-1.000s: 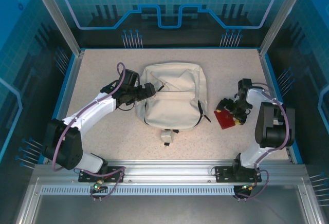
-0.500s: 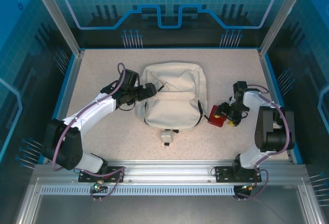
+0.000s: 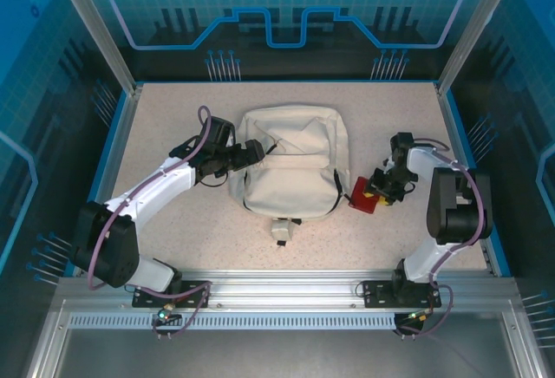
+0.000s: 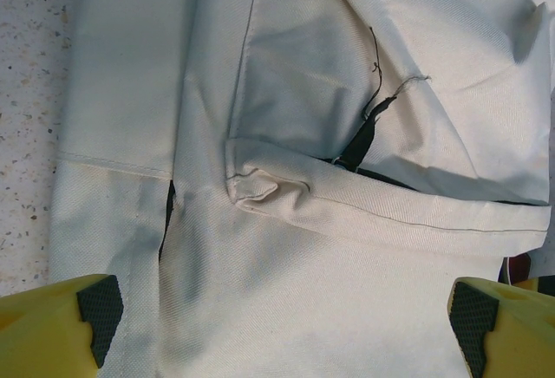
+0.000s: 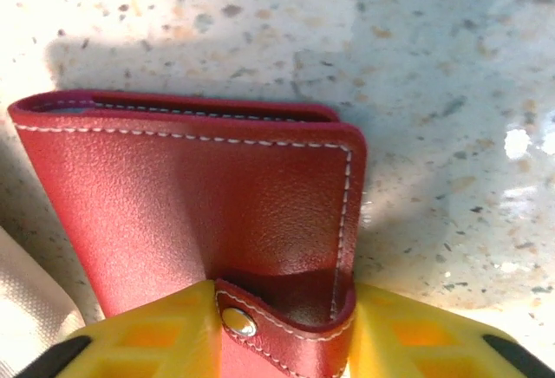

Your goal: Pack the student bag

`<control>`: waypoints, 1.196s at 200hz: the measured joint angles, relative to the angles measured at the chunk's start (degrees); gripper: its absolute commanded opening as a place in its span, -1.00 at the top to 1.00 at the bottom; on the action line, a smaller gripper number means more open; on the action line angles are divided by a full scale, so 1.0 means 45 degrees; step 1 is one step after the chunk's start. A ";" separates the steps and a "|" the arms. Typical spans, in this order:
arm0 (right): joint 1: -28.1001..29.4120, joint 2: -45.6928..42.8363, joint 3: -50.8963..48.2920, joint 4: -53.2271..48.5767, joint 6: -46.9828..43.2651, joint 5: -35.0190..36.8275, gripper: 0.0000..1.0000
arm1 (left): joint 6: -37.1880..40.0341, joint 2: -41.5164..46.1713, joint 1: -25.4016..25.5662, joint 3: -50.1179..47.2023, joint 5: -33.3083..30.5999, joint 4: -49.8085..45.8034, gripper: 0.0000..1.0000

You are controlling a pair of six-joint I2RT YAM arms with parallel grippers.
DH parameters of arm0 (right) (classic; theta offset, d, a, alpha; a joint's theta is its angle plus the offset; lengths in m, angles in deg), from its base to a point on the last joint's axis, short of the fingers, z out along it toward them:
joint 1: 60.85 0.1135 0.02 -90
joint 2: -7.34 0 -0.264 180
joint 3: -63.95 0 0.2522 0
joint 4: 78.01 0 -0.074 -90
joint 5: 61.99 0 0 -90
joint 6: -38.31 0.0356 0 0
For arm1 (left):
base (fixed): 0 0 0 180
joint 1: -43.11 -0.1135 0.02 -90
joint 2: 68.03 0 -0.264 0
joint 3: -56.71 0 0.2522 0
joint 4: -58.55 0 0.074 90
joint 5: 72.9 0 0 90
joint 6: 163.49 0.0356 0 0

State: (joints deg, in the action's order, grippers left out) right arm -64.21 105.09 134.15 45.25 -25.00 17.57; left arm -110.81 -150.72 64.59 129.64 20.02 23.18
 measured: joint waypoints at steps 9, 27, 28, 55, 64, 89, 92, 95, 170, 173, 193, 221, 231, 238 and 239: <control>0.0010 0.0010 0.0058 -0.0005 -0.0015 -0.0019 0.49 | -0.0005 0.0000 0.0000 0.0000 0.0034 0.0000 -0.97; 0.0015 0.0000 0.0078 -0.0005 0.0044 -0.0015 0.52 | -0.0010 0.0000 0.0000 0.0000 0.0146 0.0005 -0.97; 0.0015 0.0000 0.0078 -0.0010 0.0053 -0.0015 0.52 | -0.0010 0.0000 0.0000 0.0000 0.0151 0.0005 -0.97; 0.0024 -0.0403 0.0078 -0.0010 0.0107 0.0107 0.57 | -0.0015 0.0000 0.0000 0.0000 0.0340 0.0010 -0.97; 0.0024 -0.0758 0.0078 0.0000 0.0170 0.0194 0.58 | -0.0010 0.0000 0.0000 0.0000 0.0389 0.0015 -0.97; 0.0019 -0.2108 0.0078 0.0053 0.0359 0.0282 0.62 | 0.0010 0.0000 0.0000 0.0000 0.0656 0.0117 -0.97; 0.0019 -0.2273 0.0078 0.0068 0.0398 0.0272 0.62 | 0.0010 0.0000 0.0000 0.0000 0.0680 0.0131 -0.97; 0.0019 -0.2477 0.0078 0.0068 0.0403 0.0277 0.62 | 0.0029 0.0000 0.0000 0.0000 0.0729 0.0160 -0.97; 0.0136 -0.4580 0.0544 0.0223 0.0685 -0.1938 0.56 | 0.0646 -0.1166 0.0345 0.0821 0.2812 0.0865 -0.97; 0.0194 -0.4575 0.0588 0.0238 0.0685 -0.2103 0.56 | 0.0646 -0.1214 0.0427 0.0865 0.2934 0.0967 -0.97; 0.0947 -0.4313 0.0937 0.0486 0.0942 -0.3050 0.55 | 0.0321 -0.1559 0.1282 0.1088 0.3929 0.1996 -0.97; 0.2229 -0.3648 0.1384 0.1161 0.1472 -0.4206 0.55 | -0.0855 -0.2229 0.2356 0.1107 0.5124 0.4070 -0.95; 0.2506 -0.3429 0.1530 0.1331 0.1666 -0.4532 0.55 | -0.1307 -0.2395 0.2535 0.1049 0.5372 0.4736 -0.91; 0.2637 -0.3293 0.1608 0.1467 0.1758 -0.4741 0.55 | -0.1569 -0.2472 0.2613 0.1010 0.5474 0.5144 -0.85; 0.2647 -0.3283 0.1622 0.1477 0.1758 -0.4760 0.55 | -0.1613 -0.2482 0.2618 0.1001 0.5498 0.5226 -0.85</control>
State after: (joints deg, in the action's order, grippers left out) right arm -52.30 90.32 141.46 51.89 -17.08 -3.85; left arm -118.07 -161.89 76.37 134.15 44.76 46.70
